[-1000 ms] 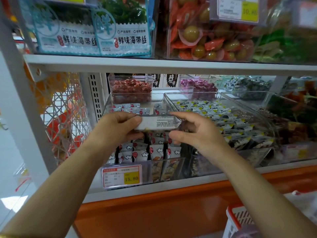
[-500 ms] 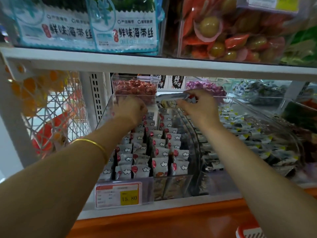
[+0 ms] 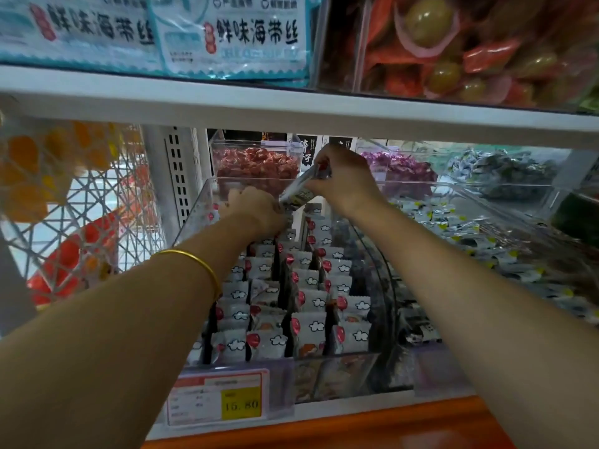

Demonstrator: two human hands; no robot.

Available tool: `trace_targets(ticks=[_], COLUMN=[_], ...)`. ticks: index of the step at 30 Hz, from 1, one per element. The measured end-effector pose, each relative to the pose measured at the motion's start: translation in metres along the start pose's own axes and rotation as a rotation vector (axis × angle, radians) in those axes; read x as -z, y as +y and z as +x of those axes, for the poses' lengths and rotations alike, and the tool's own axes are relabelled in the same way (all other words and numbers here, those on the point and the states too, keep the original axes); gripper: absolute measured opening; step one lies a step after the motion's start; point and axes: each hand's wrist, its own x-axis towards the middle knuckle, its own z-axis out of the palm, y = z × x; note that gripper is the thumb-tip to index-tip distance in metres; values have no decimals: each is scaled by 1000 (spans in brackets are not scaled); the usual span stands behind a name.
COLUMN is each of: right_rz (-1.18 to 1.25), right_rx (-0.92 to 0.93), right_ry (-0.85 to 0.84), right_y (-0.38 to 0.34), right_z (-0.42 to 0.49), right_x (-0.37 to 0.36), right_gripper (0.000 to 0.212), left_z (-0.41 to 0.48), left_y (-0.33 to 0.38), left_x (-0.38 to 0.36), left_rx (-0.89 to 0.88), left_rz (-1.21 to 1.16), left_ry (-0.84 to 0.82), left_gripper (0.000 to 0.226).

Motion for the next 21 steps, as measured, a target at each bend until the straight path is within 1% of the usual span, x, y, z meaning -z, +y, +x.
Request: trace_targets(ticks=[3, 7, 12, 14, 15, 16, 18, 21], right_rz=[-16, -86, -257, -278, -273, -266, -265, -278], right_rx=[13, 25, 132, 112, 92, 78, 74, 106], right_ry=[-73, -159, -200, -235, -246, -248, -234, -161], right_y=[-2, -3, -17, -23, -25, -25, -24, -24], right_z=[6, 10, 23, 30, 33, 34, 34, 29], right_x=[-3, -12, -22, -21, -19, -19, -21, -30], right_gripper=[28, 26, 21, 13, 14, 15, 9, 17], left_z=[-1, -1, -2, -6, -9, -13, -22, -29], left_y=[0, -2, -5, -9, -11, -13, -13, -10], left_x=[2, 1, 2, 4, 4, 4, 4, 4], left_rx=[64, 30, 31, 47, 45, 38, 13, -3], left_rz=[-61, 42, 140, 150, 149, 152, 179, 204], left_ry=[42, 50, 84, 68, 54, 43, 24, 2], left_gripper=[35, 34, 38, 37, 36, 35, 34, 36])
